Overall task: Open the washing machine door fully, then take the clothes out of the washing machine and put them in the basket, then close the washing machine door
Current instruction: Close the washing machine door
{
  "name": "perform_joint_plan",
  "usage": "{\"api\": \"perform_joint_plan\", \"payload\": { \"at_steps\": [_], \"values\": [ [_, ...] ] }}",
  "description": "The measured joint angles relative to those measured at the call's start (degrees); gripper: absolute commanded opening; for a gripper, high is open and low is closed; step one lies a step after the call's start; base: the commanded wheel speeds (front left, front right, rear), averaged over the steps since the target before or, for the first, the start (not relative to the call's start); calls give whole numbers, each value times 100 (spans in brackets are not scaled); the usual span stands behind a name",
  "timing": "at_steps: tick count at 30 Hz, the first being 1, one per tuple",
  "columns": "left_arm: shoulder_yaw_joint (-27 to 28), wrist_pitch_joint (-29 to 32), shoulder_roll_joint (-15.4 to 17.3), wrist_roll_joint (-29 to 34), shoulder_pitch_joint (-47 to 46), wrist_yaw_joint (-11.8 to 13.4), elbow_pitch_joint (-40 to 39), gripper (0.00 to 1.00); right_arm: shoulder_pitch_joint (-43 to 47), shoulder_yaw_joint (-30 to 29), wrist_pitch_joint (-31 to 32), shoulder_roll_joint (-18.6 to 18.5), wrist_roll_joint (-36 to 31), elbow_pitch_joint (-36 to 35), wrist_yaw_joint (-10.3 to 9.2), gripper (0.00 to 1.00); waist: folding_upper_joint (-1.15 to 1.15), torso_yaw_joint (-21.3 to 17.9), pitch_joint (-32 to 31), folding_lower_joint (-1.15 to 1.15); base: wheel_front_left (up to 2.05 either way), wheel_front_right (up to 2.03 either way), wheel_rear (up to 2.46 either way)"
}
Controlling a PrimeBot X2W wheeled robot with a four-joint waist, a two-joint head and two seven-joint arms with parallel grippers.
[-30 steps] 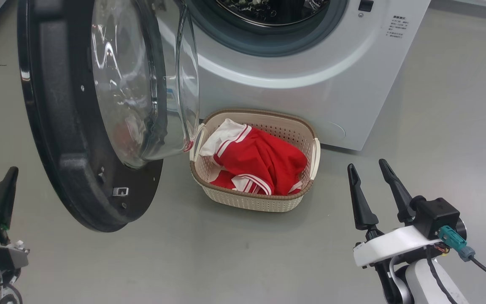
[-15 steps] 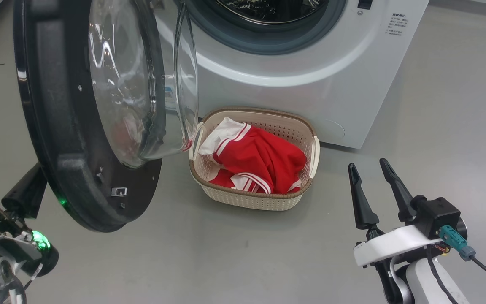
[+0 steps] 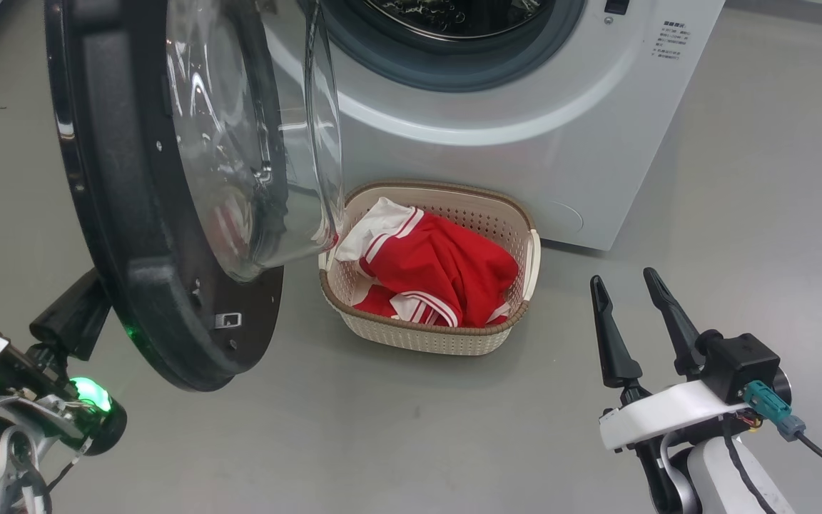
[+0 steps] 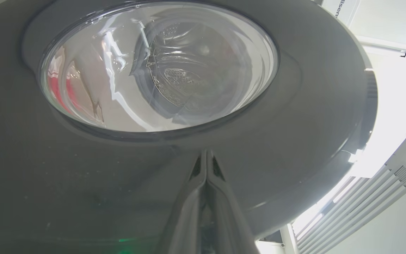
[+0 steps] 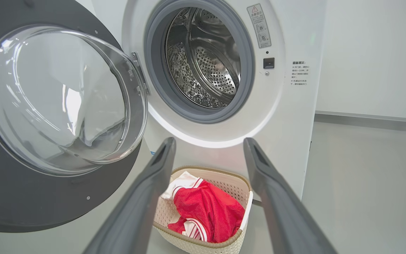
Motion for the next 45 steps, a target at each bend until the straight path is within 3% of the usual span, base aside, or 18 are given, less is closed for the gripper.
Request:
{"api": "perform_joint_plan", "payload": {
  "at_steps": [17, 45],
  "values": [
    [-213, 146, 49, 0, 280, 51, -326, 0, -103, 101, 1, 4, -3, 48, 1, 100, 0, -255, 37, 0, 0, 0, 0],
    [-670, 37, -26, 108, 354, 56, -420, 0, -183, 132, 0, 7, 0, 92, 2, 100, 0, -1607, 72, 0, 0, 0, 0]
  ]
}}
